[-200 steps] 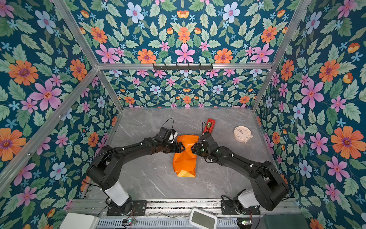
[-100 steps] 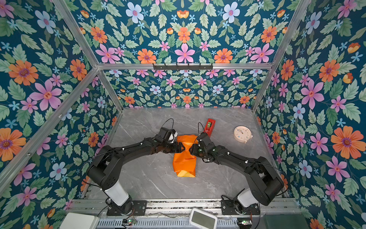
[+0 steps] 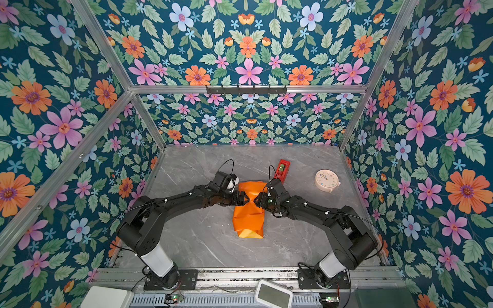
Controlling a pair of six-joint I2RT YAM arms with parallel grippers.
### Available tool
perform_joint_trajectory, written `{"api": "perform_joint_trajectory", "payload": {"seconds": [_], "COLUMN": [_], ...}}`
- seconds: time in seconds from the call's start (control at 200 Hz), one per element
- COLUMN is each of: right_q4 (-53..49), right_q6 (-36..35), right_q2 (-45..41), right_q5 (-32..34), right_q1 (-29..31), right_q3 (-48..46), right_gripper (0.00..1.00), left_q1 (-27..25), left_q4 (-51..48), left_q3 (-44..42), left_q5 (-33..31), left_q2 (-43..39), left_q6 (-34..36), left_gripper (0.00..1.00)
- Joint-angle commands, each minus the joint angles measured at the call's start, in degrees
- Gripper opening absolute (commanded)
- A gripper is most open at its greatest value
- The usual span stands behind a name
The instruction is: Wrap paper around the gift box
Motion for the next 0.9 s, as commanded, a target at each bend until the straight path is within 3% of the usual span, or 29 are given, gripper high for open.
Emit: {"api": "perform_joint_trajectory", "payload": {"seconds": [0.0,0.385,0.57,0.895], "right_q4": [3.9,-2.9,-7.9,-7.3], "right_q6": [0.0,-2.5,-5.2,-5.3], "right_q2": [-0.6,-8.4,-11.3,-7.8], "right_q5": [-1.6,1.5,2.7,-4.0], "right_q1": [-0.6,-4.9,-7.8,-20.9], "right_q3": [-0.1,-4.2,-2.0,4.7], "right_gripper": [0.62,0.67,0.67,0.62], "left_q1": [-0.1,-0.1,-0.1,-0.1], "left_q4": [-13.7,-13.6,-13.6,-13.2], "left_q3": [-1.2,-1.2,-1.3,-1.1], "left_q5": [-11.0,-11.0,-11.0,-10.9], "left_q2": [1.7,1.8,1.7,1.8], "left_q6": [2.2,2.2,2.2,2.1], "left_gripper": [0.88,0.87,0.87,0.87]}}
